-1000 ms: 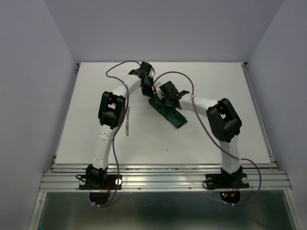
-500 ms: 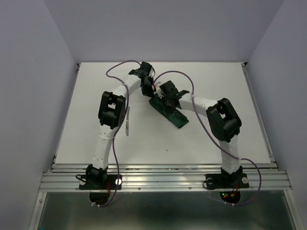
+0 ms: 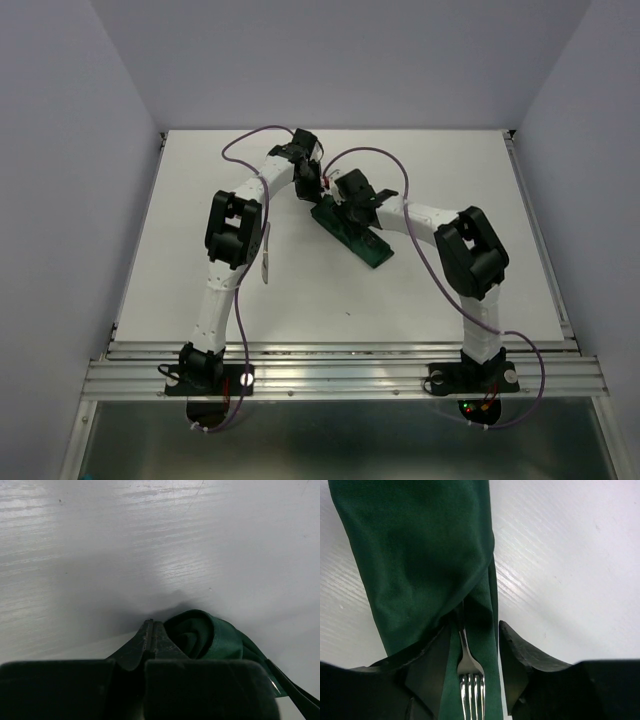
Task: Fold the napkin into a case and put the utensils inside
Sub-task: Stuff the fork into the folded napkin, then move the knife to the center of the board.
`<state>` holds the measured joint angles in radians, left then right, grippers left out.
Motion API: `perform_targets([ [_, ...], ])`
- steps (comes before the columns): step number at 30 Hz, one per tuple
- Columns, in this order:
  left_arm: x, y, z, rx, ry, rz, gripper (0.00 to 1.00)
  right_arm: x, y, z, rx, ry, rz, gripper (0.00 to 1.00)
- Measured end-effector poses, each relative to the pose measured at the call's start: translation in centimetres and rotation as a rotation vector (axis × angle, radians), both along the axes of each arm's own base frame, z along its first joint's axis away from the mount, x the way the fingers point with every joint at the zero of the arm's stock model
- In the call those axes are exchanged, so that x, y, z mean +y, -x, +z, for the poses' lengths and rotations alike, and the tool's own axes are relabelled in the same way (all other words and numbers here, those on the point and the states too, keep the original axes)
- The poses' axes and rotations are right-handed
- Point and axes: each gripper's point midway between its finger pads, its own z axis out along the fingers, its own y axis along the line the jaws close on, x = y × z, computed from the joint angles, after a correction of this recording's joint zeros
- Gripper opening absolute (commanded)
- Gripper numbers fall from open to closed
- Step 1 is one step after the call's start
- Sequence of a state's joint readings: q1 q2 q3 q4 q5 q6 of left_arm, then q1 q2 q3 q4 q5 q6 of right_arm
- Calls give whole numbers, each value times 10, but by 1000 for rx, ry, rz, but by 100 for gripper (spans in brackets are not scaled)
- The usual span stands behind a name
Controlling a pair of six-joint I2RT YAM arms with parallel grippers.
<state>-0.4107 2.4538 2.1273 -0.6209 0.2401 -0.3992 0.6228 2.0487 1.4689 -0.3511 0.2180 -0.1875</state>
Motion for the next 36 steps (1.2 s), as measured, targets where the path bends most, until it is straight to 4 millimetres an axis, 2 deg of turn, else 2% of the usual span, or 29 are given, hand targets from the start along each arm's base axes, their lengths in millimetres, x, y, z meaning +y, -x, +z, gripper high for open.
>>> perform_targets([
  [6,1,1,0,-6,-6,-10,0,-12,8,16,-26,-3,-37,55],
  [9,3,3,0,-7,-21,-12,3,-18,12,30,-51,-12,-57,56],
  [14,13,5,1,-7,-70,2,5,-28,18,55,-91,-39,-96,68],
  [15,14,5,1,-7,-78,5,5,-30,19,62,-101,-49,-106,74],
  [16,17,6,1,-7,-92,10,6,-30,20,66,-105,-57,-112,77],
  [21,34,13,6,-6,-157,41,13,-33,26,104,-154,-158,-187,91],
  [22,38,15,10,-10,-168,50,16,-33,27,111,-161,-186,-204,96],
  [24,47,20,19,-19,-191,69,22,-30,32,123,-160,-252,-243,99],
  [28,69,32,41,-57,-227,112,40,-23,41,126,-112,-355,-313,100],
  [31,90,45,58,-87,-264,152,47,-21,51,115,-63,-395,-355,100],
  [32,101,52,64,-96,-289,171,53,-21,54,111,-48,-404,-370,100],
  [34,120,67,67,-105,-339,208,62,-21,67,99,-7,-414,-398,100],
  [36,133,81,61,-96,-374,229,63,-20,76,90,21,-419,-408,100],
])
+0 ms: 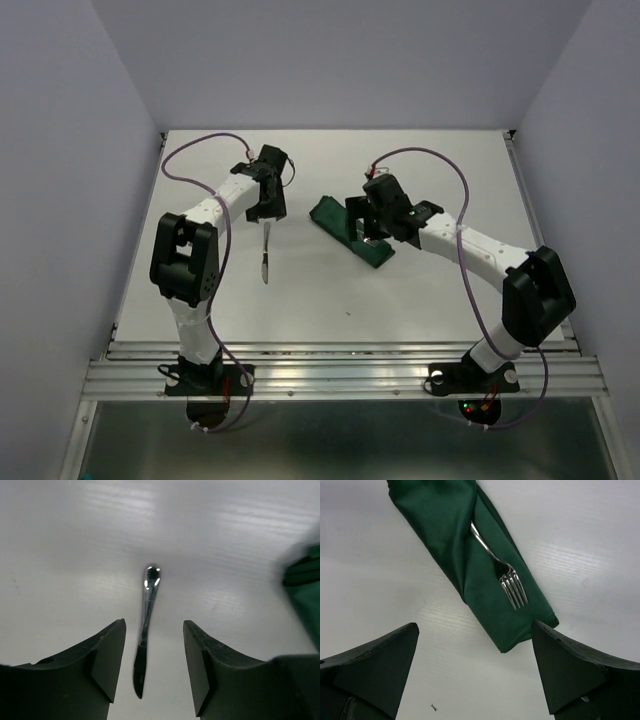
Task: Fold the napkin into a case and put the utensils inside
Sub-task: Move the knife to the center of the board.
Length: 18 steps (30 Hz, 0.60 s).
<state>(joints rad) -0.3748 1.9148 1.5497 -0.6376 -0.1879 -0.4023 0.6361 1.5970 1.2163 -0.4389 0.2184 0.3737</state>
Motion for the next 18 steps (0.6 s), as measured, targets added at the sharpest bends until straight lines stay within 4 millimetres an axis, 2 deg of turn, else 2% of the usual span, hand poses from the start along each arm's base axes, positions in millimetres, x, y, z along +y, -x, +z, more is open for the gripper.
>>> perform_targets([
  [2,16,21,-19,39,-46,29,63,3,11,-9,27,-12,2,100],
  [5,31,52,-53,126,-92,49,61,11,19,-13,45,-26,12,100],
  [7,35,66,-67,170,-102,59,59,17,23,-13,49,-36,23,100],
  [9,33,62,-67,146,-91,70,56,20,26,-13,53,-41,29,100],
  [15,26,55,-69,121,-49,86,40,23,29,-12,53,-47,38,100],
  [16,24,54,-70,117,-39,90,35,22,29,-12,54,-47,38,100],
  [18,18,53,-71,112,-10,96,32,21,32,-14,57,-48,37,100],
])
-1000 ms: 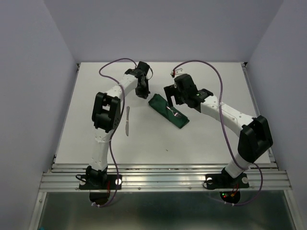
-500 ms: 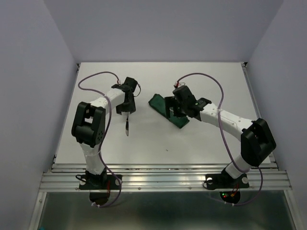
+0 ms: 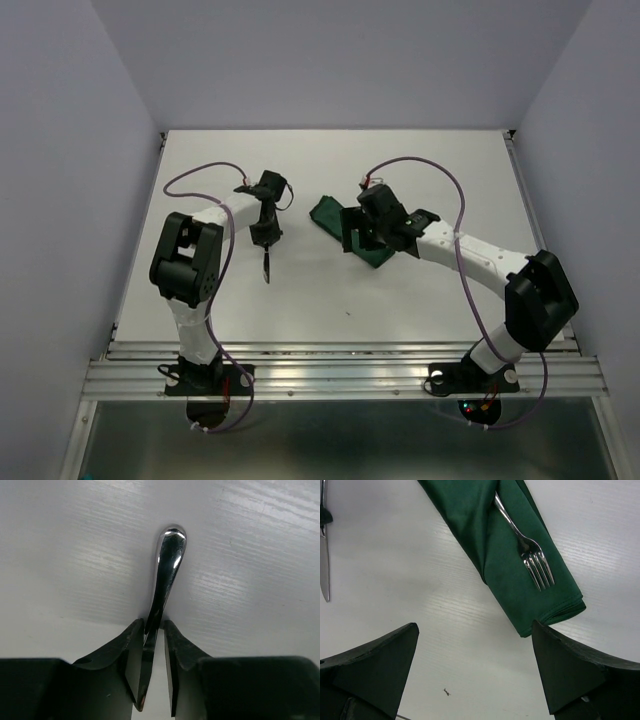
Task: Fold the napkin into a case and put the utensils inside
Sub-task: Move the knife to the center of the board, then pick up the knife from the center of the board.
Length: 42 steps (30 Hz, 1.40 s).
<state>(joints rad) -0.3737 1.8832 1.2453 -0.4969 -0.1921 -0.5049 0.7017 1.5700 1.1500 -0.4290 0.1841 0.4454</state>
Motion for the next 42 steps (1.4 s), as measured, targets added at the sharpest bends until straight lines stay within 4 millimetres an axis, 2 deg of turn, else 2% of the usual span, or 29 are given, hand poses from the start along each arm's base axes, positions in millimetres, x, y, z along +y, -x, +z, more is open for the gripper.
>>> perform_targets([
  [4,-7,-2,-1,-15,27,25,26,-5,6,-5,10,7,0,100],
  [7,-20,-1,0,-43,65,46,24,-7,8,-5,11,9,0,100],
  [12,-77,16,2,-64,230,54,25,-7,8,2,-5,-3,1,100],
  [15,-105,29,3,-41,309,47,41,-7,8,4,-8,-4,4,100],
  [17,-116,35,5,-29,345,47,53,-7,8,4,-11,-2,7,100],
  [20,-124,46,10,-9,375,39,60,-8,9,4,-13,6,13,100],
  [24,-116,54,18,8,362,42,60,-5,14,3,-20,31,34,99],
  [27,-107,55,32,-3,361,45,60,13,23,6,-38,53,89,95],
  [29,-96,51,44,-25,369,55,60,30,27,6,-49,65,124,88],
  [33,-56,32,67,-96,364,124,60,60,30,-4,-34,74,157,71],
  [37,-5,15,79,-158,324,224,60,77,21,-23,2,94,148,70],
  [40,15,17,78,-163,294,251,60,90,11,-40,33,121,143,70],
  [42,19,19,76,-155,286,251,60,97,7,-56,63,148,142,70],
])
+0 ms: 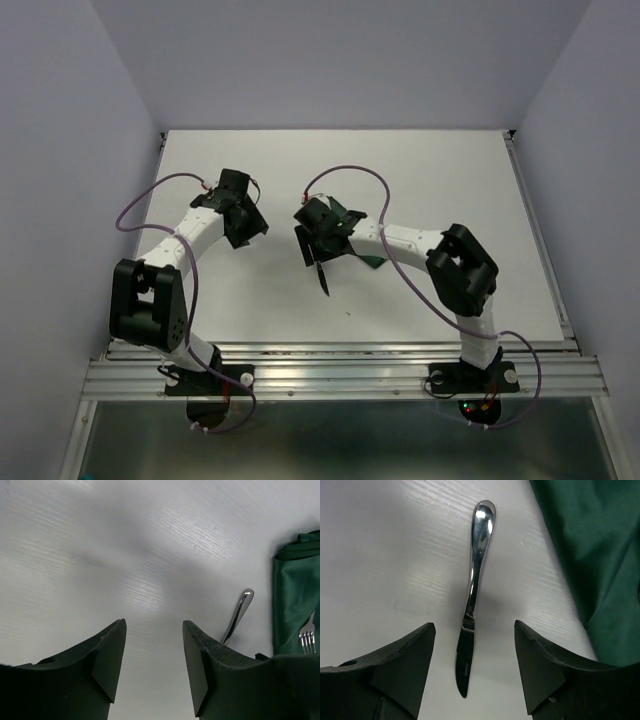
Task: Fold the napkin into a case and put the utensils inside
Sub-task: Pick up the knife from the center of the board.
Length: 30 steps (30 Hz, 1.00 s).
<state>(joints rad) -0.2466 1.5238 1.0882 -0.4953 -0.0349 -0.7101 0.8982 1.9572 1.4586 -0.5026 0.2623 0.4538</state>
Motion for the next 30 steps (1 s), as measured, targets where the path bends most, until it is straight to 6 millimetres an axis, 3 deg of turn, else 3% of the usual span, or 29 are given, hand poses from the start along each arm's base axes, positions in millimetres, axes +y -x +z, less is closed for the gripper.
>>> perform_targets([
  [4,3,9,-10,28,-15,-17,60,7,-5,-21,45,45,-11,64],
  [8,4,16,-18,52,-20,-27,59,5,-3,-38,81,86,-24,48],
  [15,2,22,-25,67,-12,-50,59,9,-6,-38,76,91,-38,42],
  [19,-1,20,-24,58,2,-63,59,11,-8,-38,70,97,-43,33],
  [26,-7,18,-22,47,24,-89,59,20,-14,-37,50,106,-36,4],
  [30,-8,18,-20,50,23,-115,59,19,-14,-37,45,120,-19,1],
])
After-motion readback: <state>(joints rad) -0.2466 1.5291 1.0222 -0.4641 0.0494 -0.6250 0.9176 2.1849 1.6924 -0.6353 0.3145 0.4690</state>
